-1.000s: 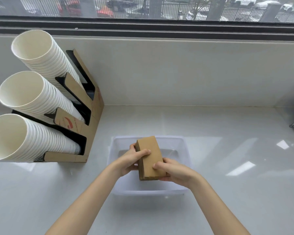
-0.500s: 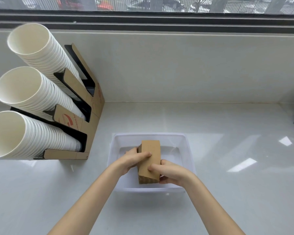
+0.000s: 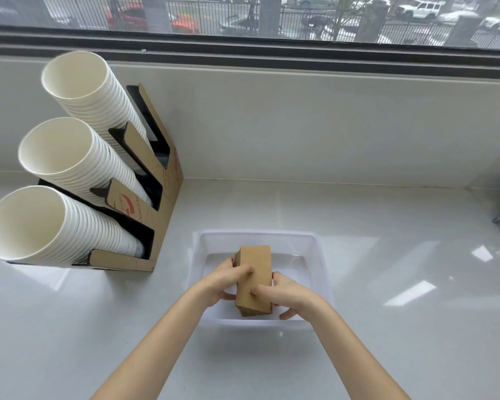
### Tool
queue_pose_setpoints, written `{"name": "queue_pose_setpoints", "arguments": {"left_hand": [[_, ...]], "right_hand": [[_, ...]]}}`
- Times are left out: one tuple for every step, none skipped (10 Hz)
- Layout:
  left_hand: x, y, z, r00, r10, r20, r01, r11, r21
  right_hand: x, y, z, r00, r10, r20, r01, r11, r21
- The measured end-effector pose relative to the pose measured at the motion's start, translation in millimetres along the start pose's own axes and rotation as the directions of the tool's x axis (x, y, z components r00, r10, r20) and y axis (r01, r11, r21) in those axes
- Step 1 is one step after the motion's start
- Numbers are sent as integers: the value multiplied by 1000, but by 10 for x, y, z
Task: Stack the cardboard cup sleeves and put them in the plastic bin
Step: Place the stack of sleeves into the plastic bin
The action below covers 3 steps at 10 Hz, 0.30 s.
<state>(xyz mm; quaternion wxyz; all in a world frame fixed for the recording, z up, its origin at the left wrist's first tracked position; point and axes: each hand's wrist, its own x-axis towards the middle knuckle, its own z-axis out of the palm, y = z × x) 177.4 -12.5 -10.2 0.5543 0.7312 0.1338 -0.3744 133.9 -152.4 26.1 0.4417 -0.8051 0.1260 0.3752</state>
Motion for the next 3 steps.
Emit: {"name": "queue_pose_setpoints", "arguments": {"left_hand": [[-22,6,-34,999,-20,-25,21,998,57],[-128,89,-119,996,-17,-87,32,985,170],[-230,183,-183,994,42,-101,-16,971,239]], "right_hand": [[-45,-13,-17,999,3,-48,-7,997,-73],[-119,-65,-101,987,-29,-156,5,988,-154],[-198,-120,-170,974,-91,-207,54,982,-179]]}}
